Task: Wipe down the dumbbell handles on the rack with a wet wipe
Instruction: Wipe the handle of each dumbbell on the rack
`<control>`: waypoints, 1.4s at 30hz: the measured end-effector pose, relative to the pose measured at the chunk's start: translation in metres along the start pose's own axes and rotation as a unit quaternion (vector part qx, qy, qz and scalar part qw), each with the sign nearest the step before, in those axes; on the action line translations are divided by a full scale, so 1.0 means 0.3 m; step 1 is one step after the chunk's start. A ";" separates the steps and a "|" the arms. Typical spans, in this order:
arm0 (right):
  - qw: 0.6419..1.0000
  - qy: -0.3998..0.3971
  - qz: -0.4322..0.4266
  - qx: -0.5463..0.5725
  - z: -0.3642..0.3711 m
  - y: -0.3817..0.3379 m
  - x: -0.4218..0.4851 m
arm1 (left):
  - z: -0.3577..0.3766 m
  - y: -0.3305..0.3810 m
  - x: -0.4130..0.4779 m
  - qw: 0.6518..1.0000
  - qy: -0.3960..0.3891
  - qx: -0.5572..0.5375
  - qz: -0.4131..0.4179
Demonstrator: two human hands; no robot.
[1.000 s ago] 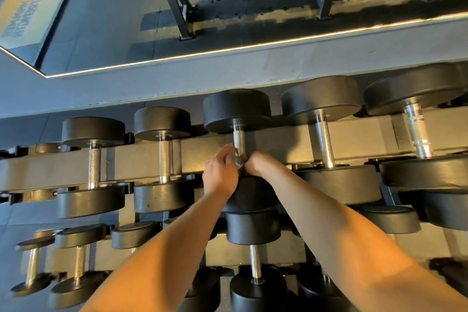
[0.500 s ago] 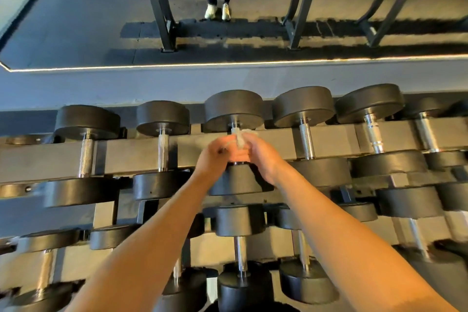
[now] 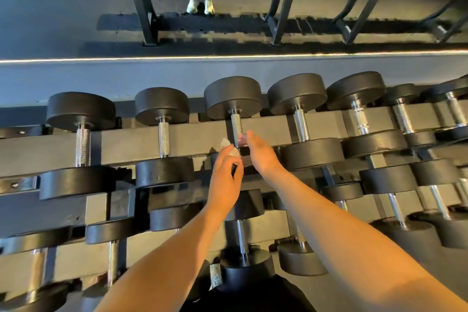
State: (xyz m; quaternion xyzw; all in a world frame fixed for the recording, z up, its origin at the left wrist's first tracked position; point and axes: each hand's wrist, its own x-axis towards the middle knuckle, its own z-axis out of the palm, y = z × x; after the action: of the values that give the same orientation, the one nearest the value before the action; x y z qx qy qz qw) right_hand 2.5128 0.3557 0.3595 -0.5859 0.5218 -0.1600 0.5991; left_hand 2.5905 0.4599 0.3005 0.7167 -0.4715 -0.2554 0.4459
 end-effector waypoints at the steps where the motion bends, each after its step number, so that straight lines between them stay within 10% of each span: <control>1: 1.000 0.009 -0.012 -0.018 0.010 0.008 -0.006 | 0.004 -0.002 0.000 1.000 0.007 0.004 0.010; 4: 0.993 0.029 -0.061 -0.094 0.029 0.042 -0.025 | -0.002 -0.039 0.009 0.998 0.063 -0.028 0.004; 10: 0.988 0.026 -0.072 -0.137 0.026 0.068 -0.051 | -0.011 -0.142 0.024 0.954 0.099 -0.120 -0.256; 21: 0.999 0.049 -0.014 0.006 0.012 0.056 -0.078 | 0.066 -0.020 -0.064 0.977 -0.075 0.160 0.115; 26: 0.998 0.052 -0.035 -0.010 0.029 0.087 -0.076 | -0.005 -0.073 -0.061 0.993 -0.025 0.065 0.094; 31: 0.998 0.058 -0.008 0.003 0.040 0.102 -0.074 | -0.042 -0.121 -0.089 0.992 0.046 -0.054 -0.100; 42: 0.981 0.117 0.030 0.152 -0.077 0.109 -0.088 | 0.098 0.060 0.037 0.978 -0.073 0.160 0.112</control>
State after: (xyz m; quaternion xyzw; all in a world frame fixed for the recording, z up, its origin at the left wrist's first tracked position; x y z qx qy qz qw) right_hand 2.4697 0.3731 0.3479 -0.4488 0.5755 -0.2867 0.6206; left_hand 2.5641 0.4352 0.3031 0.7007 -0.6149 -0.1764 0.3159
